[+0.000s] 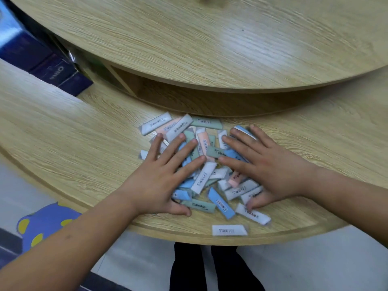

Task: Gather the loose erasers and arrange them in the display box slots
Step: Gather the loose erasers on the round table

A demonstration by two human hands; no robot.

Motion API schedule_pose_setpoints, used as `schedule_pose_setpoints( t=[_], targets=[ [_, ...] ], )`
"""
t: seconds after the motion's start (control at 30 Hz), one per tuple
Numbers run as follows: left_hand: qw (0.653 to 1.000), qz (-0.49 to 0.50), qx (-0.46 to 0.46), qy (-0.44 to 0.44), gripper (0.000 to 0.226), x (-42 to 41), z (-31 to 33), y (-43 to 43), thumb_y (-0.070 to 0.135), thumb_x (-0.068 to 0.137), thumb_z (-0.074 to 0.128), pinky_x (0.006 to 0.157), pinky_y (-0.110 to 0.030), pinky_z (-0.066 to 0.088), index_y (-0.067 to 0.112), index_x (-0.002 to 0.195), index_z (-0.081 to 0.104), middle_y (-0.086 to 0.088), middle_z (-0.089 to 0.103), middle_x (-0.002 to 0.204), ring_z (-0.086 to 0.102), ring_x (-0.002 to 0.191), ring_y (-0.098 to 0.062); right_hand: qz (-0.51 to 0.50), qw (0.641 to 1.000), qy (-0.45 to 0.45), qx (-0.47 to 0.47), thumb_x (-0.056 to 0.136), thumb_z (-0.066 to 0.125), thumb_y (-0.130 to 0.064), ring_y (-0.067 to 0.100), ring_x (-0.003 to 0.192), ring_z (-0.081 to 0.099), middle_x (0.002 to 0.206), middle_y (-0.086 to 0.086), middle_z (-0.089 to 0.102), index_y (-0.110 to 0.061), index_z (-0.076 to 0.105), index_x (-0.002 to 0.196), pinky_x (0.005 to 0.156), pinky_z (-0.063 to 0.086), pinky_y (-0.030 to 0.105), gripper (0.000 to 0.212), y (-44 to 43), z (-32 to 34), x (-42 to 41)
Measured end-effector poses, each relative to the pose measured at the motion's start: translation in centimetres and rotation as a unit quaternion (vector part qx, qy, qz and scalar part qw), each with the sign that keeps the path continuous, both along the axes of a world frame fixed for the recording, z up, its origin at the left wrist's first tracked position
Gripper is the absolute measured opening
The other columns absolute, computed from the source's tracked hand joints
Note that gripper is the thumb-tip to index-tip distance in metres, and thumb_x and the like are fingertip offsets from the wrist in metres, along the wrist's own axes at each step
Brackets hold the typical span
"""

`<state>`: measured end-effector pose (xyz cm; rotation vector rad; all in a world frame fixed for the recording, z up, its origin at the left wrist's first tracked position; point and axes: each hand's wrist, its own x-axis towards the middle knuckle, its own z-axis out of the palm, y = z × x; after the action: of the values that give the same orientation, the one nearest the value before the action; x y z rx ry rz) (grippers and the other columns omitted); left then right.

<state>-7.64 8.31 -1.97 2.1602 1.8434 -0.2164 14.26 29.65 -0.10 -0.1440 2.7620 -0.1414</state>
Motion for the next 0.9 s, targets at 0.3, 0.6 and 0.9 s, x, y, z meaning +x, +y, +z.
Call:
schedule_pose_setpoints(
  t=[0.3,0.6,0.9],
  targets=[
    [0.997,0.025,0.058,-0.038,0.114,0.4,-0.3,1.3,0.088,0.067,0.055,0.114,-0.063,0.023,0.009,0.148,0.043,-0.014,0.048,0.144,0.042,0.135,-0.039,-0.113,0.991,0.053,-0.038,0.07,0.052,-0.081,0.034,0.141,0.034,0.15,0.013,0.041,-0.023,0.038,0.148,0.108,0.026,0.062,0.099,-2.8,-0.8,-2.0],
    [0.996,0.004,0.067,-0.059,0.101,0.3,-0.7,3.2,0.078,0.068,0.06,0.119,-0.06,0.015,0.007,0.138,0.048,-0.016,0.025,0.162,0.016,0.152,-0.037,-0.211,0.971,0.109,-0.035,0.066,0.06,-0.071,0.031,0.126,0.047,0.138,0.007,0.052,-0.027,0.058,0.125,0.094,0.037,0.048,0.074,-5.2,-1.3,-1.9],
    [0.994,0.01,0.092,-0.058,0.103,0.1,-0.6,3.3,0.081,0.071,0.06,0.117,-0.057,0.023,0.011,0.145,0.047,-0.015,0.05,0.139,0.042,0.134,-0.036,-0.212,0.968,0.132,-0.005,0.063,0.077,-0.06,0.031,0.117,0.048,0.131,0.01,0.056,-0.024,0.054,0.126,0.081,0.045,0.045,0.077,-6.3,-1.9,-0.5]
  ],
)
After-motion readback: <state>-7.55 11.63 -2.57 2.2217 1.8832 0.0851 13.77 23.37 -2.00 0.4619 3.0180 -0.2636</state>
